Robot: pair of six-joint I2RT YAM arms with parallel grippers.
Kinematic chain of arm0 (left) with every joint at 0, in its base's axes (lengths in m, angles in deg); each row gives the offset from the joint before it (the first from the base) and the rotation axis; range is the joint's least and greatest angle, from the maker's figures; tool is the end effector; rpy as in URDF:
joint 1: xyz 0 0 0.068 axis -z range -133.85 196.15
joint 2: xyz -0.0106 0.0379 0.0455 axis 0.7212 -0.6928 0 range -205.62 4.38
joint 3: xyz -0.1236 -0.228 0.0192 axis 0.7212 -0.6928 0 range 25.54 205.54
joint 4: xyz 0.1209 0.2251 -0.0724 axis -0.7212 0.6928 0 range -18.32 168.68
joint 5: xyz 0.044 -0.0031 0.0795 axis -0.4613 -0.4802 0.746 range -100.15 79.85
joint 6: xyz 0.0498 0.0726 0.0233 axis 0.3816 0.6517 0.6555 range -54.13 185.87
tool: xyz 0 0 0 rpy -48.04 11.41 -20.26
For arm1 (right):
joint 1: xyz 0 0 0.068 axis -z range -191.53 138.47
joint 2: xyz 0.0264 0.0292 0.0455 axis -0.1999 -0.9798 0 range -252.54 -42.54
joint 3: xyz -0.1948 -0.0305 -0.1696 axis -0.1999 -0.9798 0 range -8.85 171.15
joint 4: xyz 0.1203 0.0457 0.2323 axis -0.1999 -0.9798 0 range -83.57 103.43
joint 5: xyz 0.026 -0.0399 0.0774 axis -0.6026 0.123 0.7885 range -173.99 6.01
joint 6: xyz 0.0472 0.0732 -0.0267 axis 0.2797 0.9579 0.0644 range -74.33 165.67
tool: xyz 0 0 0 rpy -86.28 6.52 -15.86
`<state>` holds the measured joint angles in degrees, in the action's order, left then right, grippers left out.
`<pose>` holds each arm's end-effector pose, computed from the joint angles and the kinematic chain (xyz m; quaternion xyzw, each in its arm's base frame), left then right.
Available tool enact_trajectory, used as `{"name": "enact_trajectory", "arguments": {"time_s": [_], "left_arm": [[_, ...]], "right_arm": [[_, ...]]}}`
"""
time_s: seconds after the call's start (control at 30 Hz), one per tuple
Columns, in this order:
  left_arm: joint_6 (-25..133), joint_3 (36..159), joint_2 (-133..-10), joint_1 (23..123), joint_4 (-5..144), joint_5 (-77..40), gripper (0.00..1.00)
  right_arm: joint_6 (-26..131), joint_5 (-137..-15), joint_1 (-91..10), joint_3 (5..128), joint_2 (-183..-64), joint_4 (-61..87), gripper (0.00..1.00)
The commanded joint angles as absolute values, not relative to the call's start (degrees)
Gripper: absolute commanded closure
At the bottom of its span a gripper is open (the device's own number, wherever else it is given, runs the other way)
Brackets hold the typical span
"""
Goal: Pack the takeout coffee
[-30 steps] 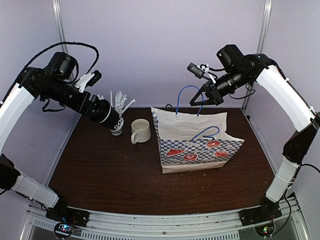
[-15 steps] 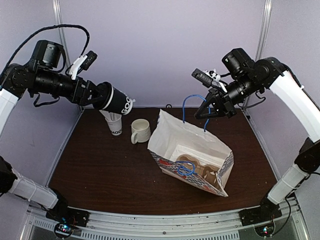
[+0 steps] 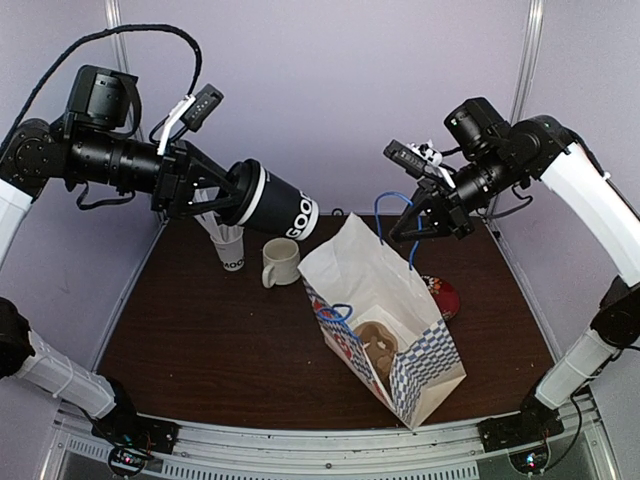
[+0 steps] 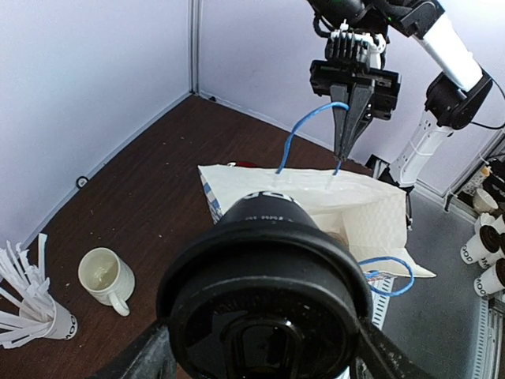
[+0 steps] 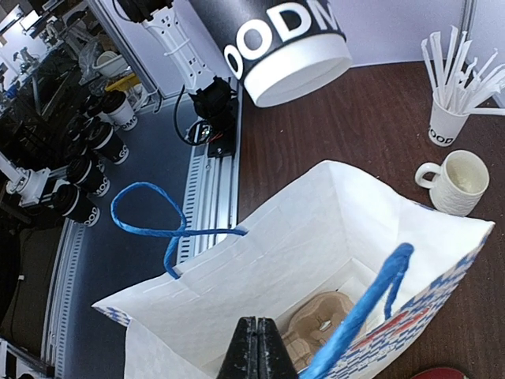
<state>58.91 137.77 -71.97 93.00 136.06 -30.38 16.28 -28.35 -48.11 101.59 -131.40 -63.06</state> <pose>0.1573 -0.2091 0.4802 0.3730 0.7647 -0.3623 0.3806 0.1958 0.2292 0.4135 -0.5771 0.6308 0.4608 0.2381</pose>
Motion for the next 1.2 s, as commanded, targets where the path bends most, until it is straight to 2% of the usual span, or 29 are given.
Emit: {"name": "enact_trajectory", "arguments": {"time_s": [0.0, 0.1, 0.33, 0.53, 0.87, 1.17], "left_arm": [[61.8, 137.4, -70.1, 93.1, 133.3, -24.6, 0.31], [62.3, 135.4, -68.9, 93.1, 133.4, -22.0, 0.30], [62.7, 130.5, -66.9, 93.0, 132.0, -18.7, 0.30], [62.4, 128.0, -67.2, 93.1, 129.9, -18.6, 0.30], [62.4, 128.3, -69.2, 93.1, 129.2, -18.8, 0.31], [62.3, 128.1, -69.9, 93.0, 129.2, -19.0, 0.30]], "right_arm": [[19.8, -33.9, -48.4, 108.5, -135.6, -61.9, 1.00], [20.2, -40.6, -48.3, 110.3, -137.4, -64.3, 0.92], [19.9, -53.5, -48.2, 105.2, -135.3, -66.2, 0.89], [20.3, -65.1, -47.5, 101.2, -130.7, -63.4, 0.76], [17.6, -63.2, -46.4, 95.8, -123.6, -63.7, 0.44], [19.6, -67.7, -43.0, 91.1, -122.1, -62.4, 0.35]]}}
